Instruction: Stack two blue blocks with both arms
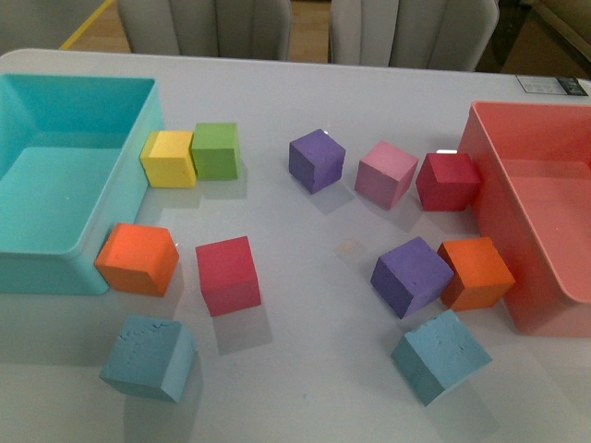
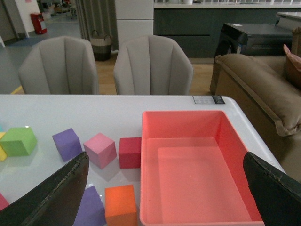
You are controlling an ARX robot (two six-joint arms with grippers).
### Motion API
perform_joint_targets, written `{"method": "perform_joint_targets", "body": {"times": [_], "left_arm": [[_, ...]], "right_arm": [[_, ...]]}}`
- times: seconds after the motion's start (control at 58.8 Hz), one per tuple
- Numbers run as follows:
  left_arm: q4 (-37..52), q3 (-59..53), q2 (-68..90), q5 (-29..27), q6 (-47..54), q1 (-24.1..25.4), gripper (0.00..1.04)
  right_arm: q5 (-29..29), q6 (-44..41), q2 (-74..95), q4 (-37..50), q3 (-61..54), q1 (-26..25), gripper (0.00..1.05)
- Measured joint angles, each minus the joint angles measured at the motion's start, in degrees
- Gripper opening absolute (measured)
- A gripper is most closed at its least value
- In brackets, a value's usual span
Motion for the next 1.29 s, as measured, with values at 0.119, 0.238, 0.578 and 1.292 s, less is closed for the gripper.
{"method": "perform_joint_targets", "body": {"times": [0.119, 0.238, 0.578, 1.292], "left_arm": [[0.0, 0.0, 0.0, 0.0, 0.0, 0.0, 0.96], [0.0, 0.0, 0.0, 0.0, 0.0, 0.0, 0.96], [0.0, 0.0, 0.0, 0.0, 0.0, 0.0, 0.96], [0.0, 0.0, 0.0, 0.0, 0.0, 0.0, 0.96]], "right_arm": [[0.0, 0.0, 0.0, 0.0, 0.0, 0.0, 0.96], [0.0, 0.0, 0.0, 0.0, 0.0, 0.0, 0.96], [0.0, 0.0, 0.0, 0.0, 0.0, 0.0, 0.96], [-6.4, -8.8, 53.8, 6.6, 8.8, 5.3, 0.96]]}}
